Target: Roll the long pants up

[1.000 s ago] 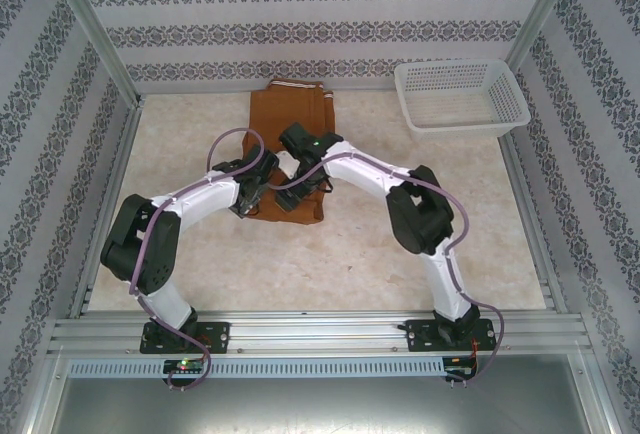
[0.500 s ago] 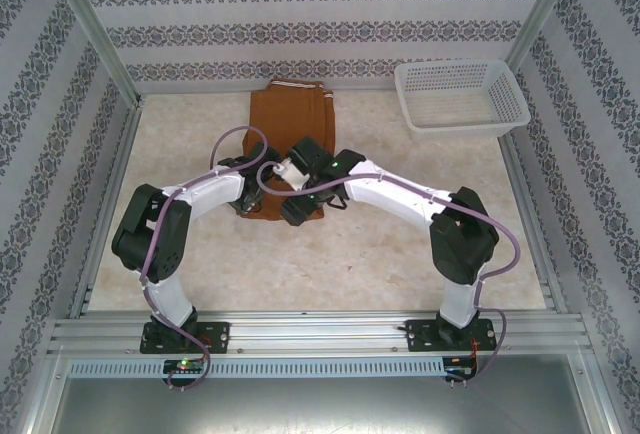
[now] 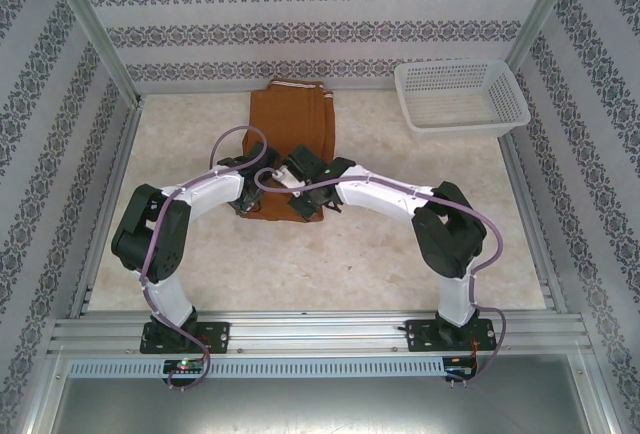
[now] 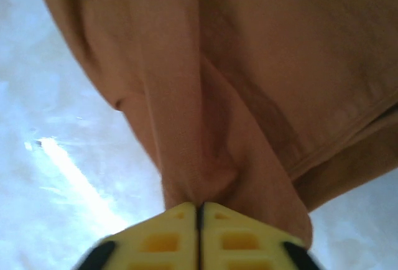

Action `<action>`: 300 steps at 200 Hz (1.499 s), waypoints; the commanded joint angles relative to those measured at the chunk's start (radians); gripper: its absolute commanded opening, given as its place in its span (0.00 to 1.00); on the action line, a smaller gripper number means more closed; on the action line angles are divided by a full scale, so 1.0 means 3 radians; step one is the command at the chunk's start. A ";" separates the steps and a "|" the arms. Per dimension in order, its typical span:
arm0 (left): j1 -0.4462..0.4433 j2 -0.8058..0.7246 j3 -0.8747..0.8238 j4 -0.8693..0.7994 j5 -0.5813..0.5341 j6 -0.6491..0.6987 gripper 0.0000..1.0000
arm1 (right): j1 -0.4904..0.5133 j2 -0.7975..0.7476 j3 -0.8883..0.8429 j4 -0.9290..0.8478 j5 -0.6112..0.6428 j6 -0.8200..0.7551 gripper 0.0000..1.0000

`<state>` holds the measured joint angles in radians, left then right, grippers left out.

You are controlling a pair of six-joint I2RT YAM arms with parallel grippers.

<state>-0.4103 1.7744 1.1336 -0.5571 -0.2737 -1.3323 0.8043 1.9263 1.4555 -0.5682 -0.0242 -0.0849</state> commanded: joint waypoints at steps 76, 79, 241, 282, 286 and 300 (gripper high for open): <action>0.0028 -0.0004 -0.0071 -0.0245 -0.0053 0.0075 0.01 | -0.0339 0.0446 -0.0215 0.0339 0.0187 -0.0202 0.23; 0.0028 0.0000 -0.0074 -0.0243 -0.0053 0.0077 0.01 | -0.0347 0.0456 -0.0210 0.0348 0.0195 -0.0201 0.27; 0.0028 0.0055 0.0104 -0.0205 0.0138 0.0134 0.02 | 0.0844 -0.0012 -0.0450 0.0532 0.1222 -0.0573 0.65; 0.0028 -0.0016 0.0124 -0.0232 0.0077 0.0164 0.02 | 0.0846 0.0228 -0.0505 0.0866 0.1455 -0.0883 0.69; 0.0028 -0.0015 0.0121 -0.0227 0.0075 0.0166 0.02 | 0.0846 0.0240 -0.0508 0.0894 0.1483 -0.0915 0.69; 0.0025 -0.0013 0.0118 -0.0219 0.0101 0.0166 0.02 | 0.0844 0.0288 -0.0515 0.1041 0.1612 -0.1059 0.70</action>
<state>-0.3988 1.7752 1.1526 -0.5751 -0.2375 -1.3014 1.0630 1.9995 1.3022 -0.3607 0.3496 -0.3111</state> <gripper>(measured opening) 0.049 0.696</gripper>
